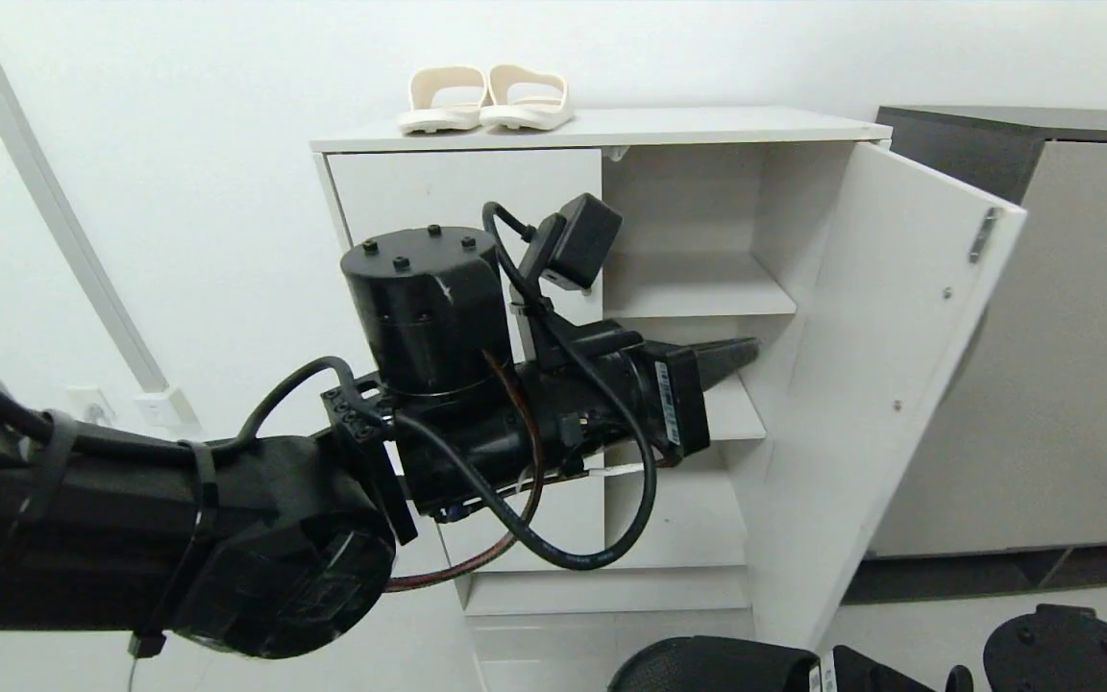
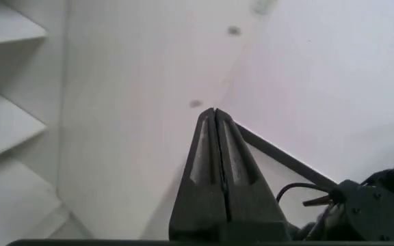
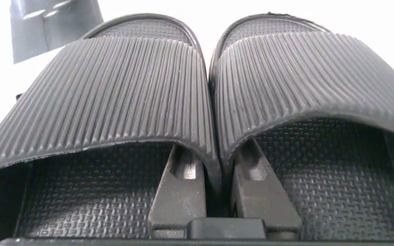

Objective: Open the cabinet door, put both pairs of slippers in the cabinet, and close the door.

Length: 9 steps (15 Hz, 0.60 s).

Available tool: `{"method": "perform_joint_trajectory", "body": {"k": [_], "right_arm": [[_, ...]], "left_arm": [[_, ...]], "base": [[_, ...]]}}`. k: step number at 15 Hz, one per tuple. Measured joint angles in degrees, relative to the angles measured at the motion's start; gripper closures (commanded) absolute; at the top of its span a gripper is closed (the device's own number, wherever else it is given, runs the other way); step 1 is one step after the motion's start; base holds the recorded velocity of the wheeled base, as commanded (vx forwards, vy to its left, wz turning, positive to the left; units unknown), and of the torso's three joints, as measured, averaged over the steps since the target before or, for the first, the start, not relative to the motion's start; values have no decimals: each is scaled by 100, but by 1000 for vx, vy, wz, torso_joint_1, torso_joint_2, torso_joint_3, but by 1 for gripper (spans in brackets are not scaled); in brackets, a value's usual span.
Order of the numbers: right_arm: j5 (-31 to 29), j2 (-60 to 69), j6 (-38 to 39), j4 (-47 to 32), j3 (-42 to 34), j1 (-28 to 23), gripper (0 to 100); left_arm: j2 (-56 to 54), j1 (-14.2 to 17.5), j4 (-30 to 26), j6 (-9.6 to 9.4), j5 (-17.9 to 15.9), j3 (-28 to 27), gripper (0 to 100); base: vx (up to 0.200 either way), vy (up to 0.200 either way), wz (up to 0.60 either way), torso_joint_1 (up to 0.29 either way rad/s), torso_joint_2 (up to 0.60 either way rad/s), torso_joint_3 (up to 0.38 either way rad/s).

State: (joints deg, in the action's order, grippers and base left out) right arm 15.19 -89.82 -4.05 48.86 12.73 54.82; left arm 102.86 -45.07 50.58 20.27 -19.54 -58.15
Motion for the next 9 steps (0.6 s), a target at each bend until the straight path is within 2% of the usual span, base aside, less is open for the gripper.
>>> {"method": "perform_joint_trajectory", "body": {"k": [3, 6, 9], "right_arm": [[-206, -54, 33, 18, 151, -205, 100], [-2058, -290, 427, 16, 806, -730, 100], [-3508, -800, 1074, 16, 1610, -863, 100]], "left_arm": [[-94, 282, -20, -2, 151, 16, 100], [-722, 994, -362, -40, 310, 223, 100], [-1822, 1573, -1356, -106, 580, 628, 100]], "base": [[0, 0, 0, 0, 0, 0], [0, 0, 0, 0, 0, 0], [0, 0, 0, 0, 0, 0]]}}
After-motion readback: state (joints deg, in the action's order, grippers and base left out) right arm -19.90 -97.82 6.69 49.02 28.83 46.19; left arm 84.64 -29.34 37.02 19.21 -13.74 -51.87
